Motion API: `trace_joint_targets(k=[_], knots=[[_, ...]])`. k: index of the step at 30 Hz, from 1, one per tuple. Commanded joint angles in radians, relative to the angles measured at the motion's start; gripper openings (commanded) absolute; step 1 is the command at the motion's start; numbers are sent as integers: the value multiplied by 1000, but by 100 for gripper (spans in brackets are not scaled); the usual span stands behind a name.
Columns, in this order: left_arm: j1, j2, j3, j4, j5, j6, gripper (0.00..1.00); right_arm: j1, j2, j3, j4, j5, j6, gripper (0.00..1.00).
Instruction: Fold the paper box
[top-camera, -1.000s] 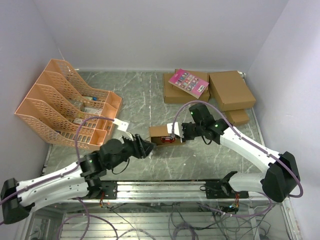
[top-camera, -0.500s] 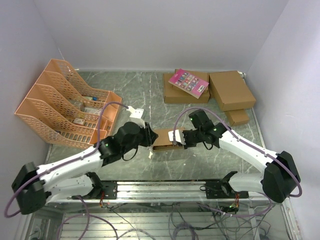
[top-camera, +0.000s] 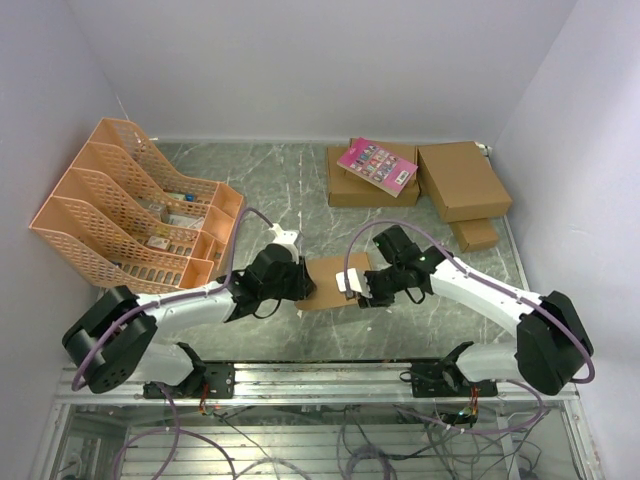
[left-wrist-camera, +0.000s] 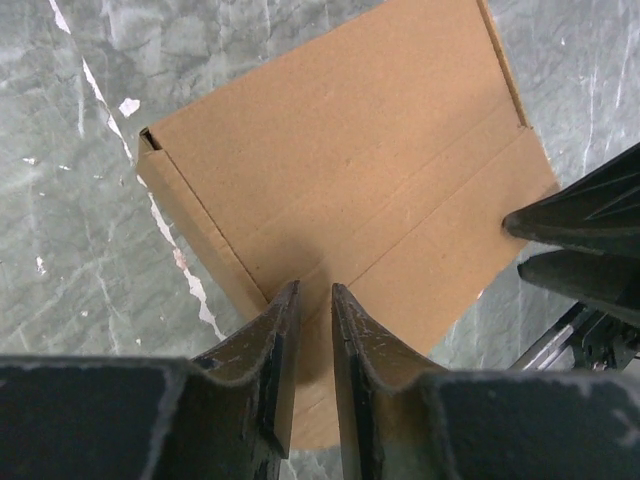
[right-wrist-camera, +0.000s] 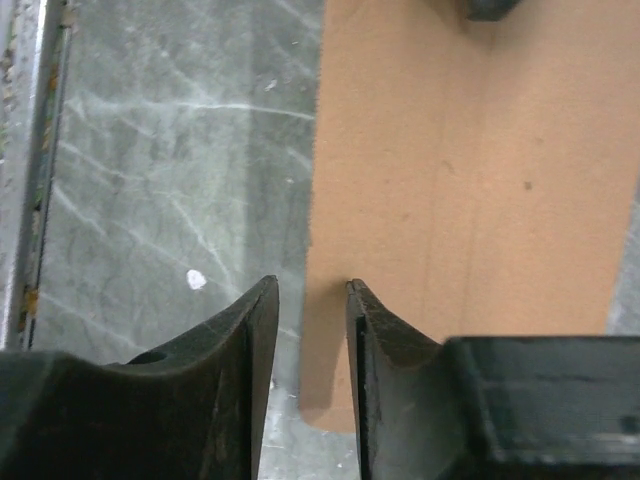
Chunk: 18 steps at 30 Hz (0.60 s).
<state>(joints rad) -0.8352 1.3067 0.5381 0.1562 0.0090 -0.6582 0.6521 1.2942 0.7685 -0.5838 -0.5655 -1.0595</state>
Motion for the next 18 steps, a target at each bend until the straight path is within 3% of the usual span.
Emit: trace_joint_targets(k=[1, 5, 8, 14, 18], knots=[[8, 30, -17, 56, 19, -5, 29, 6, 18, 40, -118, -72, -51, 37], [12, 43, -19, 27, 0, -3, 29, -4, -3, 98, -199, -137, -66, 48], [15, 30, -20, 21, 0, -1, 29, -58, -2, 162, -216, -211, -9, 49], [18, -47, 12, -18, 3, 0, 33, -326, 63, 178, 36, -393, 453, 49], [18, -120, 16, -24, -1, -6, 35, -428, 131, 106, 282, -296, 846, 51]])
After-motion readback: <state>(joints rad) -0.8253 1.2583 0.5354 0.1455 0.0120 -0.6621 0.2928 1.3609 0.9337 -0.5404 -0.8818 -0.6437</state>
